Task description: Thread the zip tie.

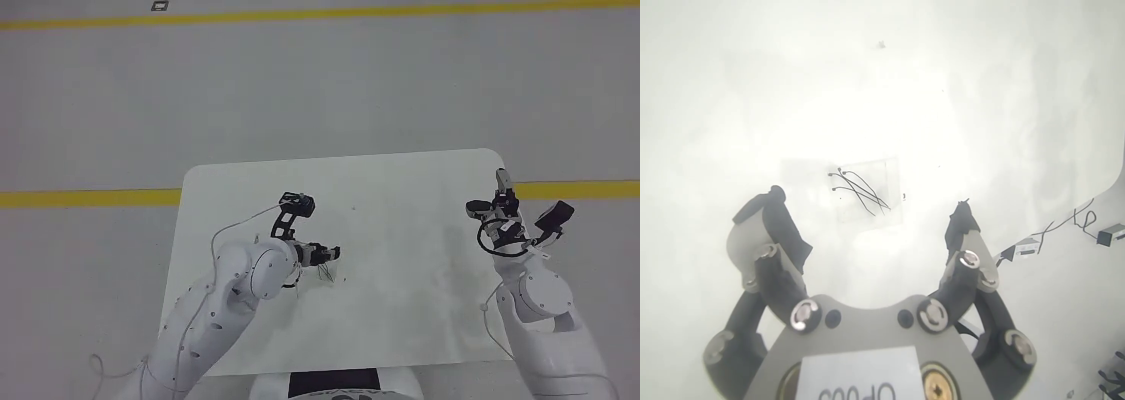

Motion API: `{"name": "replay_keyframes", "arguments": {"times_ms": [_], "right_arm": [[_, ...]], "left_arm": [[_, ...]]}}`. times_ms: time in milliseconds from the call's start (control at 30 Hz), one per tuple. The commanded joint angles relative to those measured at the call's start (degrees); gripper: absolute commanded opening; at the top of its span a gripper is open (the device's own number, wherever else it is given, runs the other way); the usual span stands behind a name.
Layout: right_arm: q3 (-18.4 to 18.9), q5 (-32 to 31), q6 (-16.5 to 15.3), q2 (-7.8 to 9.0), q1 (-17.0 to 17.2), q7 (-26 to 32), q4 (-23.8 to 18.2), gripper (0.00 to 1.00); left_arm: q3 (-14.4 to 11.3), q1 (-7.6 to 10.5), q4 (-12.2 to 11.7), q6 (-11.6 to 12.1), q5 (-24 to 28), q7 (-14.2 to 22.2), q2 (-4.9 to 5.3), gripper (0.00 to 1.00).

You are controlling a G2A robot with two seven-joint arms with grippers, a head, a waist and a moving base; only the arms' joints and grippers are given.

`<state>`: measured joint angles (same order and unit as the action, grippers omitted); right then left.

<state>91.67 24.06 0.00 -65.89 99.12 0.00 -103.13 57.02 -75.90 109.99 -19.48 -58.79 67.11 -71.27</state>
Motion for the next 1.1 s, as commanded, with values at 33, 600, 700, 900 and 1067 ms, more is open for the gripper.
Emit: {"name": "replay_keyframes", "arguments": {"times_ms": [33, 600, 700, 900, 1067], "right_arm": [[0.00, 0.00, 0.00, 0.00, 0.00, 0.00, 0.00, 1.00], [0.00, 0.00, 0.00, 0.00, 0.00, 0.00, 0.00, 1.00], [0.00, 0.00, 0.00, 0.00, 0.00, 0.00, 0.00, 1.00], [0.00, 0.00, 0.00, 0.00, 0.00, 0.00, 0.00, 1.00], [0.00, 0.00, 0.00, 0.00, 0.00, 0.00, 0.00, 1.00]], "left_arm": [[-0.11, -0.32, -0.02, 0.00, -0.28, -1.04, 0.01, 1.00], [-4.41, 0.12, -4.85, 0.00, -18.44, 12.53, -8.39, 1.00], [-3.14, -0.29, -5.90, 0.00, -20.45, 12.53, -10.17, 1.00], [-3.14, -0.29, -5.90, 0.00, -20.45, 12.53, -10.17, 1.00], [-3.14, -0.29, -5.90, 0.00, -20.45, 12.53, -10.17, 1.00]]}}
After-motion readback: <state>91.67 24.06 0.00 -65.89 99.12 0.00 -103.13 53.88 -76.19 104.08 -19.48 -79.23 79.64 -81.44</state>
